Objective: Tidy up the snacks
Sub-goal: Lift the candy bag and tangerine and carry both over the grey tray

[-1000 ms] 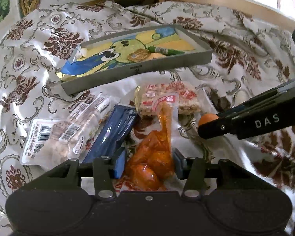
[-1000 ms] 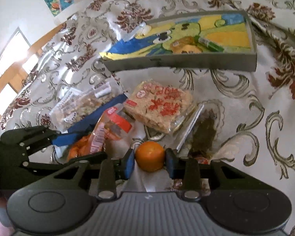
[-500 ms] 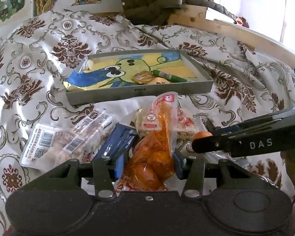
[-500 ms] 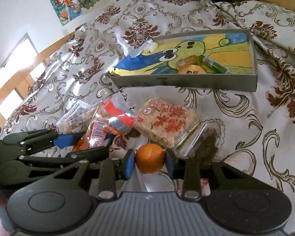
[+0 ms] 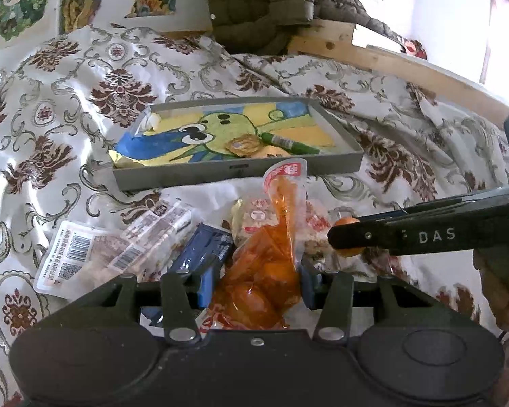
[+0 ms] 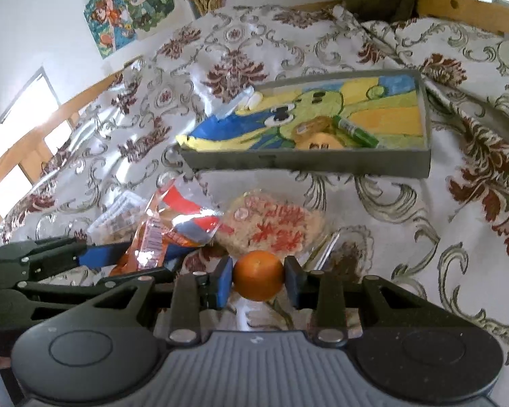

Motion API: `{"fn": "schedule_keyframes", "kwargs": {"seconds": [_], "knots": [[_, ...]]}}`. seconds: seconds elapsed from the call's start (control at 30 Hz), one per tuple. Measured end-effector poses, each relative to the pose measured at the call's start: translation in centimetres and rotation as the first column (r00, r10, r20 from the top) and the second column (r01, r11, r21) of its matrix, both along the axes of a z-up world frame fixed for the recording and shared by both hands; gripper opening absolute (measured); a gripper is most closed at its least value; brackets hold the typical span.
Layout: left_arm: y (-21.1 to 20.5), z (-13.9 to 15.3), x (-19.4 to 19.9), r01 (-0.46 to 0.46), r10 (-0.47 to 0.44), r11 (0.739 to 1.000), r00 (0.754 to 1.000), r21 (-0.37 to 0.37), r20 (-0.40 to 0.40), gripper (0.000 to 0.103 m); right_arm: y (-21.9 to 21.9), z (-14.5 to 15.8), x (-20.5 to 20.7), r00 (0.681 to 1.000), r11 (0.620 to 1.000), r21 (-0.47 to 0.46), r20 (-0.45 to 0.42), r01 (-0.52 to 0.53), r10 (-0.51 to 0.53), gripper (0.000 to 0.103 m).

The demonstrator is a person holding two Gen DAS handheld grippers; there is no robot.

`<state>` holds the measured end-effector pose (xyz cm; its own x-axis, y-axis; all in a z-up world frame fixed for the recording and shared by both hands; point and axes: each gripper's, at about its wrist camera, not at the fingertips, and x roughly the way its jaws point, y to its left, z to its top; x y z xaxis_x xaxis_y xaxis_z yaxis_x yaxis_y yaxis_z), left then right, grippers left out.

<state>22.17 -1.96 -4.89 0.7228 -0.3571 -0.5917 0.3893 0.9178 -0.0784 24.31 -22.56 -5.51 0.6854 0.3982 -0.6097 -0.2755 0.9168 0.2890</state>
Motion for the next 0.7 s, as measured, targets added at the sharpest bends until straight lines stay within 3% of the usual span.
{"fn": "schedule_keyframes", "kwargs": {"seconds": [0.13,0.33,0.5,0.7], "knots": [[0.2,0.9,1.4,-0.049,0.047,0.997,0.998,-0.058,-0.036,0.05,-0.7,0.7,0.6,0.999,0.999,0.029,0.035,0.021,-0.022,0.036],[-2.0,3.2,5.3,-0.044,0.047,0.995,0.999,-0.091,0.027,0.05,-2.7,2.2,3.0,0.989,0.995,0.06,0.117,0.084,-0.09,0.036],[-4.2,4.5,10.5,-0.064,0.073,0.988,0.996,-0.142,0.056,0.05,-5.7,3.2,6.3,0.965,0.971,0.167,0.169,0.171,-0.199,0.036],[-6.8,4.7,16.9,-0.112,0.119,0.976,0.992,-0.186,0.027,0.05,-8.9,2.0,10.2,0.946,0.939,0.222,0.134,0.261,-0.295,0.036]]}}
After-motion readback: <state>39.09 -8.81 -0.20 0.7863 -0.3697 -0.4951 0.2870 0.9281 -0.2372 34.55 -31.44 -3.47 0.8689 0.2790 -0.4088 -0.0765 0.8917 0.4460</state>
